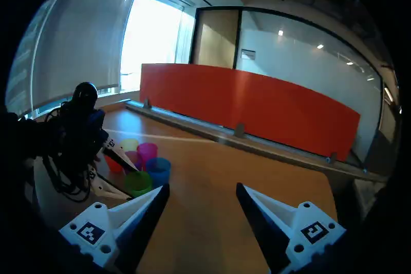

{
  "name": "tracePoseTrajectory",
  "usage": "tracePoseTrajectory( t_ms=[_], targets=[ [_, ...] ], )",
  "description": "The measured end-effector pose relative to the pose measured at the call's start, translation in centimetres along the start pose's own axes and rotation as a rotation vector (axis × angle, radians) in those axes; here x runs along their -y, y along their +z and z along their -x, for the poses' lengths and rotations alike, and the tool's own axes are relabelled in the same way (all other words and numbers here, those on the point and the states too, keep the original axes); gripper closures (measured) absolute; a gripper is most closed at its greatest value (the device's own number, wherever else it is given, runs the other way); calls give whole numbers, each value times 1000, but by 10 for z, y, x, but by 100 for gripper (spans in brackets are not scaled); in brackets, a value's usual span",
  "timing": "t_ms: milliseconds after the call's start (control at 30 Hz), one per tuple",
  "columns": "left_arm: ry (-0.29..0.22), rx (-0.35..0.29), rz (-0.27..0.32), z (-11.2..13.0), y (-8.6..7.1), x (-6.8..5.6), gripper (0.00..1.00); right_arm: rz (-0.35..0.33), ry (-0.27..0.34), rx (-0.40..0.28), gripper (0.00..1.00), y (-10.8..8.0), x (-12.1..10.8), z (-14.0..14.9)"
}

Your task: Pour water

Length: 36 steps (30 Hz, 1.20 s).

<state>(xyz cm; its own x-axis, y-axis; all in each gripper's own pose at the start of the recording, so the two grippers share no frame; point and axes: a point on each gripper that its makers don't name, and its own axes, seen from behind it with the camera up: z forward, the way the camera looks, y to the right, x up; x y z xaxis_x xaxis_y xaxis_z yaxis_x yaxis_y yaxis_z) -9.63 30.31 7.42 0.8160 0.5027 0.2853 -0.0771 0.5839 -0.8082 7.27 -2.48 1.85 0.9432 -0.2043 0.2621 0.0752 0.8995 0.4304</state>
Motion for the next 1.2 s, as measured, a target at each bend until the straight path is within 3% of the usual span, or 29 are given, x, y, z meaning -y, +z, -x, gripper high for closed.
tracePoseTrajectory(
  t_ms=[333,400,467,1200],
  targets=[
    [10,2,-19,-1,4,4,0,4,5,-1,0,-1,-3,1],
    [16,5,-23,-1,4,4,11,4,6,-2,0,-1,-3,2],
    [17,10,-25,1,5,4,13,3,5,-3,0,-1,-2,1],
    [6,-13,-35,1,5,1,15,6,5,-3,0,-1,-3,3]
  ],
)
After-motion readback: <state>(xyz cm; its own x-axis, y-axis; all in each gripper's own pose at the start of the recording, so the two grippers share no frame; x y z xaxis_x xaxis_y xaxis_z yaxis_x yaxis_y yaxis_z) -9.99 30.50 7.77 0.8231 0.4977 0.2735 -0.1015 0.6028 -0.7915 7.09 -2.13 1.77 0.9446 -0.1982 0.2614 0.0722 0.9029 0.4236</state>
